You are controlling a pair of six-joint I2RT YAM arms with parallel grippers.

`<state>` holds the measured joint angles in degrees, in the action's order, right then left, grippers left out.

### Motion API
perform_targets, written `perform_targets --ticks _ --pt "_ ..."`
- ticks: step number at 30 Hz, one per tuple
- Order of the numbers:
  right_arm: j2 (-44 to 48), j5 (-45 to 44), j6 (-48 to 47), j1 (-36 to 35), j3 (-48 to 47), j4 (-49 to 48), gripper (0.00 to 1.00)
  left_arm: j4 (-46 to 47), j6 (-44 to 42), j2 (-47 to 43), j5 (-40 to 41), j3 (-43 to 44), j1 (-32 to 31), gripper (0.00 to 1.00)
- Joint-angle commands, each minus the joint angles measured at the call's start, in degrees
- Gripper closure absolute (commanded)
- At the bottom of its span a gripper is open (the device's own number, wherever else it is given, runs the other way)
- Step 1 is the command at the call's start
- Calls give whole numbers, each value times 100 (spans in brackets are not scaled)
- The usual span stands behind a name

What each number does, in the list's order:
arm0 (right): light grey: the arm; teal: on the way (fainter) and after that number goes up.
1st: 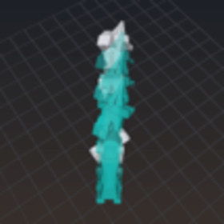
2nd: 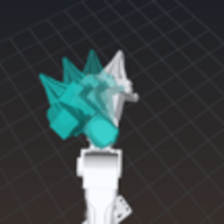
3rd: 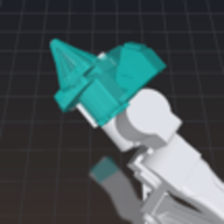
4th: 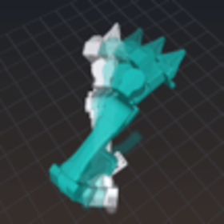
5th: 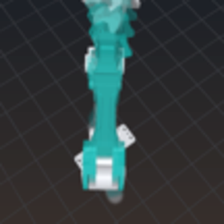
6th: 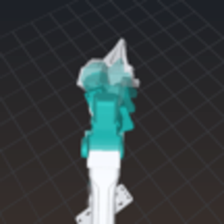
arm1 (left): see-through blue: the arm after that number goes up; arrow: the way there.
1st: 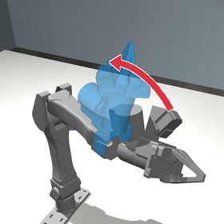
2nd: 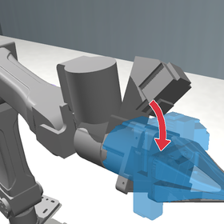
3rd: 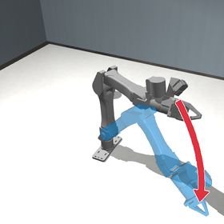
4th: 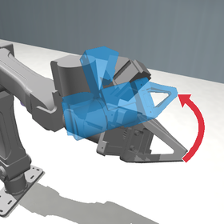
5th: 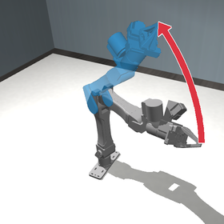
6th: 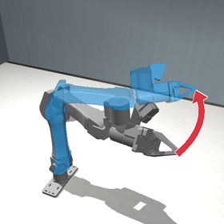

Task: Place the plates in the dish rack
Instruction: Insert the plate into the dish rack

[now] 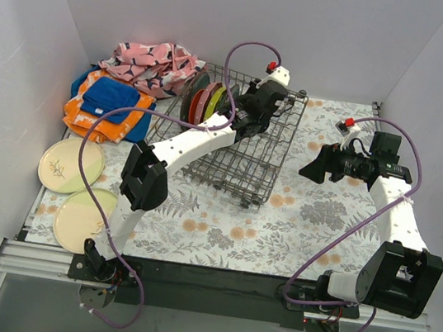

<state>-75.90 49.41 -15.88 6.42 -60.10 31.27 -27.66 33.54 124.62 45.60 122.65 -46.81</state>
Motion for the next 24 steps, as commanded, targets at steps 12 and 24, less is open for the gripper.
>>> perform_targets --ticks 12,24 --pt "31 60 -100 79 77 -59 13 639 372 -720 203 295 -57 100" --pt "40 60 -117 123 94 -59 13 648 548 -676 142 -171 -57 100"
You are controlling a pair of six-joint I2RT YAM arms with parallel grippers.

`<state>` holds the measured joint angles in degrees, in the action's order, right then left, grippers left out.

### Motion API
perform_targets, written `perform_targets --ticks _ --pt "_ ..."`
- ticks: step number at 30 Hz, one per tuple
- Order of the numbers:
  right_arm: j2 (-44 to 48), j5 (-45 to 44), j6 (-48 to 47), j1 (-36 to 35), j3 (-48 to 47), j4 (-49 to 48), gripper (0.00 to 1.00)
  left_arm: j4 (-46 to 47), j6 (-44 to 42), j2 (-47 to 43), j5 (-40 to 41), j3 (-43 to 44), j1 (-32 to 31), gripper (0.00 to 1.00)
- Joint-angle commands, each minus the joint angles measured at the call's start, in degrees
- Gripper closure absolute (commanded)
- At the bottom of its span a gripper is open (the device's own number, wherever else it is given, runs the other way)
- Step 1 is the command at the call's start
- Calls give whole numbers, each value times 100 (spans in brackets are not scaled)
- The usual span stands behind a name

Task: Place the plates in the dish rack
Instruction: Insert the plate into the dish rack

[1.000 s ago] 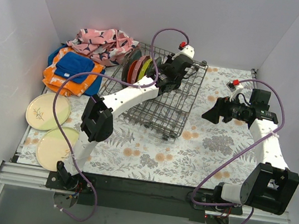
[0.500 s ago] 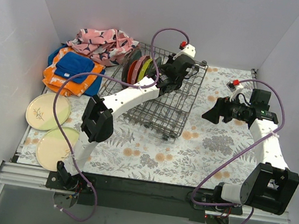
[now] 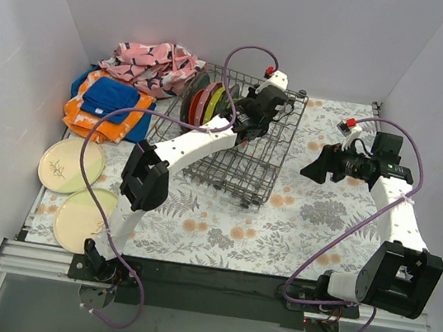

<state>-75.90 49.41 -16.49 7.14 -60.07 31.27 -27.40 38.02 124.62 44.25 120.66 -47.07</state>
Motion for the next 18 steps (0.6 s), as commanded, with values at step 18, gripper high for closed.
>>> perform_targets --ticks 18 --pt "14 60 -82 69 145 -59 13 226 1067 -693 -180 -553 171 94"
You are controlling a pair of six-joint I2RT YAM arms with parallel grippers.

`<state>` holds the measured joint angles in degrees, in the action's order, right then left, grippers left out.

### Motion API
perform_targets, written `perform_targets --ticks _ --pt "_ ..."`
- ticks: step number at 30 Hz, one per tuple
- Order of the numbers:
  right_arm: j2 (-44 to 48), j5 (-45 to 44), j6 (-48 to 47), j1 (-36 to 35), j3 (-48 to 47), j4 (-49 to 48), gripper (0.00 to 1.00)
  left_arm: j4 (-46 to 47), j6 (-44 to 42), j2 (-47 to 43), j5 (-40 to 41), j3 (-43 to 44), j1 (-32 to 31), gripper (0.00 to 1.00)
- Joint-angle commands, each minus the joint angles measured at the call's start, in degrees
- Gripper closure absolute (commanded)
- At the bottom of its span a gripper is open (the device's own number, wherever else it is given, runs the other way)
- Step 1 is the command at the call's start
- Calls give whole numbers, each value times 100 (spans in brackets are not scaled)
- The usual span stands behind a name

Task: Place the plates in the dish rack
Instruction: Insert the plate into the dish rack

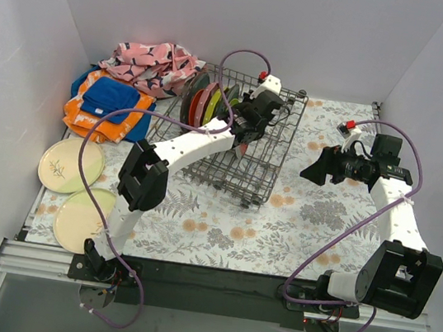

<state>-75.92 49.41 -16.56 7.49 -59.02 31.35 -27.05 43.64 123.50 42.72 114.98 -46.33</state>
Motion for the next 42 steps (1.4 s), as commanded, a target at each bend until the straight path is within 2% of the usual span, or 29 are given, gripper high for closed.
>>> perform_targets --ticks 1,5,15,19,27,42 --pt "7 52 -76 34 49 -68 13 174 514 -582 -44 25 106 84" --pt "7 52 -76 34 49 -68 13 95 540 -564 -88 68 168 70" --pt "25 60 -85 34 67 -68 13 -46 585 -520 -97 218 212 59" --pt "25 69 -85 34 75 -68 13 -125 584 -538 -106 350 212 56" --pt "7 78 -85 42 67 -68 13 -195 567 -599 -888 403 203 54" --pt "16 78 -93 42 67 -68 13 -574 681 -327 -1257 561 212 53"
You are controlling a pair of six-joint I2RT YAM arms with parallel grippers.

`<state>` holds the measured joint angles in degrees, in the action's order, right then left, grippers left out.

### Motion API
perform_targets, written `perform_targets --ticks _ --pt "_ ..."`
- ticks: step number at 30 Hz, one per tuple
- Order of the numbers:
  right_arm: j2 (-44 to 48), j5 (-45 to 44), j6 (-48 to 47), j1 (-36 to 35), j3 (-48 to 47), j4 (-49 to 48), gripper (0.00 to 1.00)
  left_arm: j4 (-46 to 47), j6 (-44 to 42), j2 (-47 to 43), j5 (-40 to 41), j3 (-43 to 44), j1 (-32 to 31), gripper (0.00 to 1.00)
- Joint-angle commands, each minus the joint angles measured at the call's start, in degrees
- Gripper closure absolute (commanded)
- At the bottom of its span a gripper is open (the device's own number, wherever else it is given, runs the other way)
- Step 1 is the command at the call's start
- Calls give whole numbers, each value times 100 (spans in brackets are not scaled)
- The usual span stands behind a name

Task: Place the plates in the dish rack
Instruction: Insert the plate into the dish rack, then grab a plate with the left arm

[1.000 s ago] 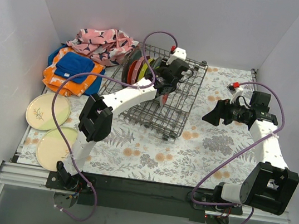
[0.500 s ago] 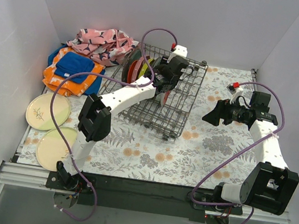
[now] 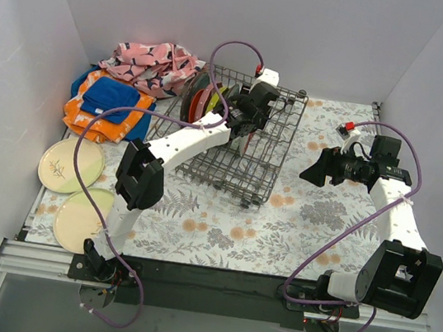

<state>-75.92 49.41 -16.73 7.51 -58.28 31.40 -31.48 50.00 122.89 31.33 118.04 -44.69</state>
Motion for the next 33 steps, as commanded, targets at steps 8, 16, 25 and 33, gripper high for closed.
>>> perform_targets --ticks 8,16,25,33 --pt "-19 87 -76 40 -17 -72 13 -130 -52 -239 -364 343 48 51" --pt "-19 78 -93 40 -17 -72 13 -103 -104 -301 -356 413 48 48" --pt "-28 95 -111 32 -34 -72 13 -42 -78 -582 -233 597 48 39" --pt "42 86 -339 40 -78 -20 13 -77 352 -1450 -303 185 39 35"
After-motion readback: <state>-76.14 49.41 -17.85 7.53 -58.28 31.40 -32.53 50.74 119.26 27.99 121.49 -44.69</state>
